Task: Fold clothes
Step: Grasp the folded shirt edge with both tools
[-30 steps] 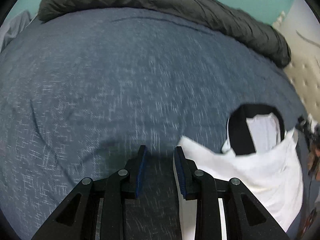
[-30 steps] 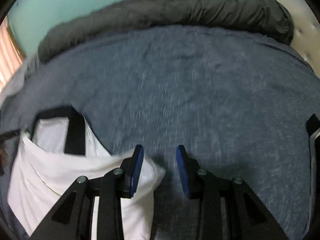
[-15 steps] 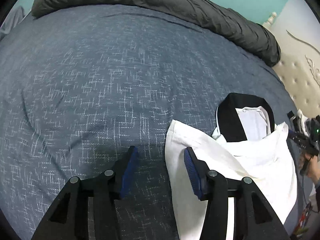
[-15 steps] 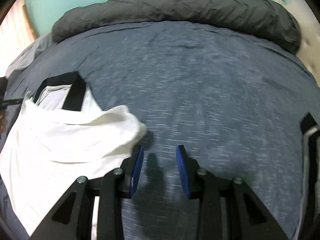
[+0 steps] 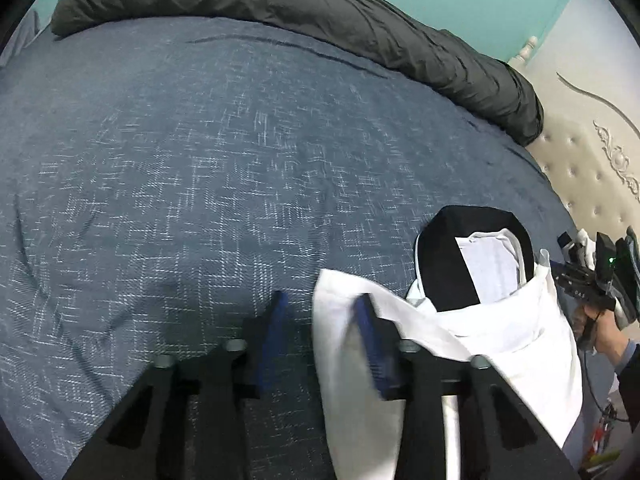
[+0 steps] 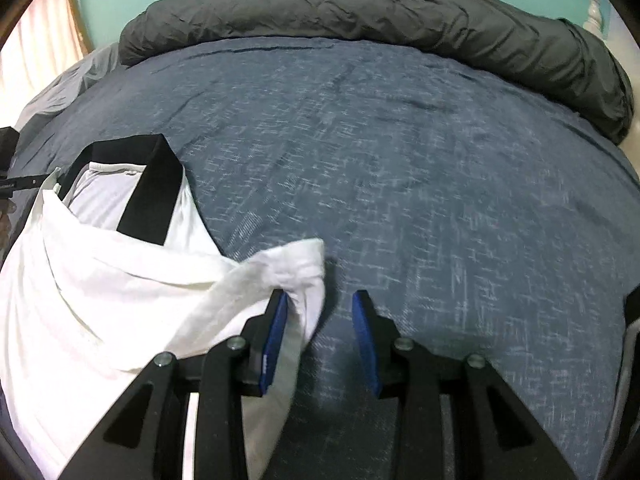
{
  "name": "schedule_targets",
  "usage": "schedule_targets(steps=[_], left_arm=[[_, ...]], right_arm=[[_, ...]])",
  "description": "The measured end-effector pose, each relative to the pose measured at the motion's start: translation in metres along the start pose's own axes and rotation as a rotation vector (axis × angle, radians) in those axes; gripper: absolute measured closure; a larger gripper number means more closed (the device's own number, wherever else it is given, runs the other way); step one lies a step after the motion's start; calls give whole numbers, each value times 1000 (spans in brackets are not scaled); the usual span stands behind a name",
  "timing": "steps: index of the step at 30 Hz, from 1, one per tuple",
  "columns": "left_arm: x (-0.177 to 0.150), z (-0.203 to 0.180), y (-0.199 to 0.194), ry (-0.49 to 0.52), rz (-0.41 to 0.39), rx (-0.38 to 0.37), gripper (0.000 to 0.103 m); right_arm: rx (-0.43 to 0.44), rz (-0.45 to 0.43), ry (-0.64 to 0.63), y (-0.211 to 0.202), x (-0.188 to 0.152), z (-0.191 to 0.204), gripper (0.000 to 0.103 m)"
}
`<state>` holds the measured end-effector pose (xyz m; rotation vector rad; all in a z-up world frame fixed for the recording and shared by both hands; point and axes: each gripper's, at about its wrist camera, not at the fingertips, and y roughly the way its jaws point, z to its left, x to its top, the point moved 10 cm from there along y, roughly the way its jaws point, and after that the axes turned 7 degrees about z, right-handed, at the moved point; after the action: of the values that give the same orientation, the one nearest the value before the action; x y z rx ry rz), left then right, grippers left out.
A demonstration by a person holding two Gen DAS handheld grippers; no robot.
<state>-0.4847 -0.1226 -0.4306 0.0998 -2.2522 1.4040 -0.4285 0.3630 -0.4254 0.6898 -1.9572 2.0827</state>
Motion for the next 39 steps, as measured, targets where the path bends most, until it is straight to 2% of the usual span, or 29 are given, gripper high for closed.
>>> schedule_targets(steps=[1,2,3,7,14,19,24,32,36,39], left_arm=[[-1,-2,1,3,3,-5,89],[-2,-3,2,9,5,-7,93],[-3,-4,3,15,6,-9,94],[-4,-4,-4,18,-18,-5,98],[2,6,-45,-6,-83,-1,98],[4,13,-59,-29,-98,5,98],[12,17,-54,-57,-91,20,98],[27,26,-22,-98,-44,56,98],[27,29,-2,-124,-7,61,98],[22,28,-8,-132,-9,52,97]], right_arm=[[16,-1,9,1,1,1,86],[32,-2,18,1,1,3,96],[36,-3,24,2,1,4,99],[52,-37,69,-5,4,2,100],[94,-176,196,-51,9,-23,101],[96,-215,230,-75,10,-33,101],[78,-195,261,-75,19,-36,101],[21,-94,325,-36,29,-46,101],[-7,-8,344,-9,21,-48,101],[21,24,366,6,16,-45,100]])
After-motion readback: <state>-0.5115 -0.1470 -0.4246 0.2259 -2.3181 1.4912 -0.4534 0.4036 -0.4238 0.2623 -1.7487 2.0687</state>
